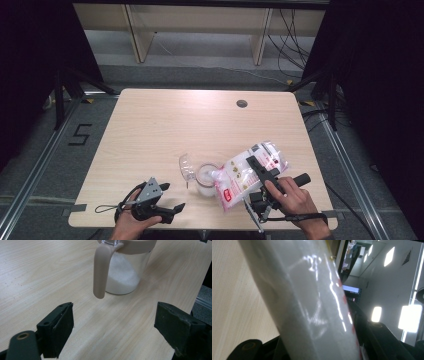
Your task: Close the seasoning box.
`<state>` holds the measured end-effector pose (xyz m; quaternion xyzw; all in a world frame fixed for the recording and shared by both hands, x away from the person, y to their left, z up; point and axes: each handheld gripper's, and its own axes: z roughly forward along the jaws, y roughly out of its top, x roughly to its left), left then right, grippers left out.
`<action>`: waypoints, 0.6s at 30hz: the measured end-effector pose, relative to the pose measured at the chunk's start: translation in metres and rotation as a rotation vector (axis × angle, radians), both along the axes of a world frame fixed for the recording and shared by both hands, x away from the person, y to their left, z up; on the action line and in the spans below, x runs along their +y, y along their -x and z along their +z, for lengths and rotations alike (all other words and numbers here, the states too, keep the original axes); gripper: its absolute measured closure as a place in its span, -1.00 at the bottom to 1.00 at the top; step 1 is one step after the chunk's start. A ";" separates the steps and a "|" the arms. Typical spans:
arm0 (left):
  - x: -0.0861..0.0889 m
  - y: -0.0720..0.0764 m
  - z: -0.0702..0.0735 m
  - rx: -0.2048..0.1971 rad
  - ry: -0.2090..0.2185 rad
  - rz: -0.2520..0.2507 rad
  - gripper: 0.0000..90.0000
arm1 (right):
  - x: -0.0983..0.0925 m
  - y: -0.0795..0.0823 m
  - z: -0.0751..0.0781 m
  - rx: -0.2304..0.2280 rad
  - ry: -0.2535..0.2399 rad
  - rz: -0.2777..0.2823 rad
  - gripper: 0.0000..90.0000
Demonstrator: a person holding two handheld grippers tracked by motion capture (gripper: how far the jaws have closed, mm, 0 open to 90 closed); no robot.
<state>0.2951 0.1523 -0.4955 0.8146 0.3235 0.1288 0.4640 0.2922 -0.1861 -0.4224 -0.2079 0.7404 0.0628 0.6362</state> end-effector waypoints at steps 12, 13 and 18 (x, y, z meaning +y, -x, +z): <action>-0.001 0.001 0.000 0.006 0.021 0.007 -0.66 | 0.000 -0.005 0.004 0.000 0.016 -0.028 0.41; -0.002 0.001 -0.001 0.008 0.037 0.008 -0.66 | 0.000 -0.007 0.005 -0.003 0.019 -0.015 0.41; 0.000 0.000 0.000 0.000 0.000 -0.001 -0.66 | -0.004 -0.006 0.002 0.002 -0.013 -0.051 0.42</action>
